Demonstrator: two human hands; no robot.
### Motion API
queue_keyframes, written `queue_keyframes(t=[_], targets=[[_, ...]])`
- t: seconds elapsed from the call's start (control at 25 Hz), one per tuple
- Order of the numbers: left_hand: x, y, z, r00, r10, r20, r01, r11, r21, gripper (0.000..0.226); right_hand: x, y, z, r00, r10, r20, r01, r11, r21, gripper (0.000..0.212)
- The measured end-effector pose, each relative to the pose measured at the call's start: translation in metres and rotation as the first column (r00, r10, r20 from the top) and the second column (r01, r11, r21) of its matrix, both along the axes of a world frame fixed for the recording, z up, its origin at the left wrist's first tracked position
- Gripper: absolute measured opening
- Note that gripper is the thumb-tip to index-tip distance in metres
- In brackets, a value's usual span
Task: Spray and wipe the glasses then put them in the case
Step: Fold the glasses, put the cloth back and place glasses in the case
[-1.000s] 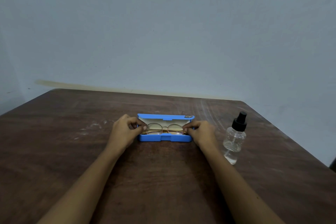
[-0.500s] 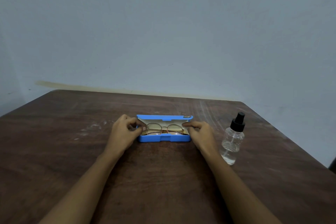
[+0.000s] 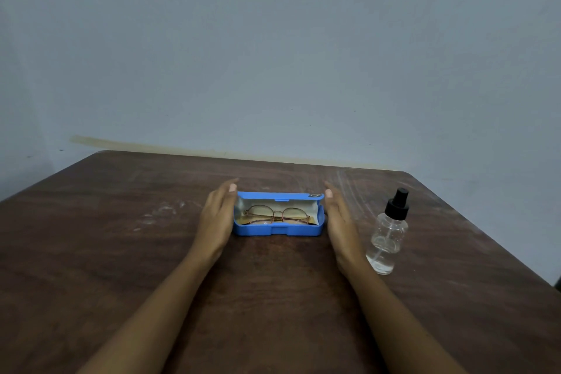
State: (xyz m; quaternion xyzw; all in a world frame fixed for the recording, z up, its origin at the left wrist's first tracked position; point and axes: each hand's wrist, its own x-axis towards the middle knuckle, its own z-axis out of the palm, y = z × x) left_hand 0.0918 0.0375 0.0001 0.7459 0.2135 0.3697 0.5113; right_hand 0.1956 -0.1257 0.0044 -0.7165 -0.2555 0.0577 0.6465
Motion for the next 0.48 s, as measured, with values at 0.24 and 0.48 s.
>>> queue_keyframes(t=[0.24, 0.48], targets=[[0.0016, -0.0019, -0.0032, 0.999, -0.035, -0.037, 0.033, 0.999, -0.037, 0.026, 0.0115, 0.0018, -0.0093, 0.997, -0.034, -0.062, 0.037, 0.998, 0.042, 0.026], [0.0036, 0.001, -0.0103, 0.997, -0.014, -0.076, 0.018, 0.998, 0.052, 0.016, 0.0104, -0.0015, -0.0097, 0.996, -0.061, 0.067, 0.063, 0.998, -0.031, 0.001]])
